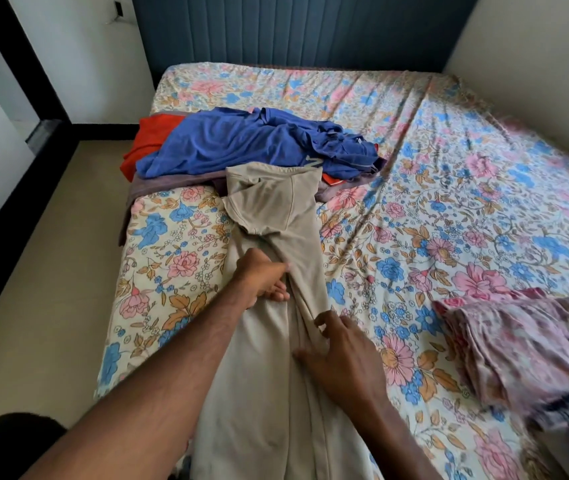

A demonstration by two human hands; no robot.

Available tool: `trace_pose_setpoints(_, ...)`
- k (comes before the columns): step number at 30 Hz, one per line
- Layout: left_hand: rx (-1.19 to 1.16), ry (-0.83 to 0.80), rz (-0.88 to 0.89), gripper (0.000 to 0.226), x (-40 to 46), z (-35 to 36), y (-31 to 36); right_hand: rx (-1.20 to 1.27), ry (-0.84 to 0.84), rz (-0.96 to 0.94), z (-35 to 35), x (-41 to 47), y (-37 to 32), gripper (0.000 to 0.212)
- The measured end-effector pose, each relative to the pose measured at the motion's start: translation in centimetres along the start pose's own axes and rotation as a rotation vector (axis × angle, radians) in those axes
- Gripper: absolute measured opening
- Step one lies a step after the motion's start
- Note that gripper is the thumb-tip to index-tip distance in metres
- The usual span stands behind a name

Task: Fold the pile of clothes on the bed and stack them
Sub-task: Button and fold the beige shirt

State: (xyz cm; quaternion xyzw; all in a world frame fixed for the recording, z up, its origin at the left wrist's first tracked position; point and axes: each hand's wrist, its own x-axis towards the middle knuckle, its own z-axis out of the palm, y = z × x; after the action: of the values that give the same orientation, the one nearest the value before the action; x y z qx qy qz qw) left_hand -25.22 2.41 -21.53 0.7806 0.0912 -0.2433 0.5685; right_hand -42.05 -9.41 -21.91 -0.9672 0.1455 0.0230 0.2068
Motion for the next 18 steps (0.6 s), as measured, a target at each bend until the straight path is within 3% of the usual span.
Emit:
trace_pose_setpoints(2,0.060,-0.079,-0.062,0.036,-1.3,0.7,-0.6,-0.070,0.068,-0.032,0.4,-1.4,0.0,0.056)
trace_pose_setpoints(5,0.126,-0.060,-0.055,0.034,-2.7,1.7,-1.2,-0.105,0.165,-0.116,0.8,-3.7,-0.1,0.036)
trace_pose_setpoints(9,0.256,0.039,0.007,0.036,-3.4,3.1,-1.3,-0.052,-0.024,-0.084,0.6,-6.5,0.0,0.038)
trace_pose_setpoints(13,0.394,0.167,0.054,0.039,-3.4,3.9,-1.4,0.000,-0.074,-0.025,0.3,-7.9,0.2,0.028)
trace_pose_setpoints(18,0.188,0.155,0.028,0.043,-3.0,3.7,-1.1,0.109,0.012,-0.067,-1.2,-8.5,0.2,0.019)
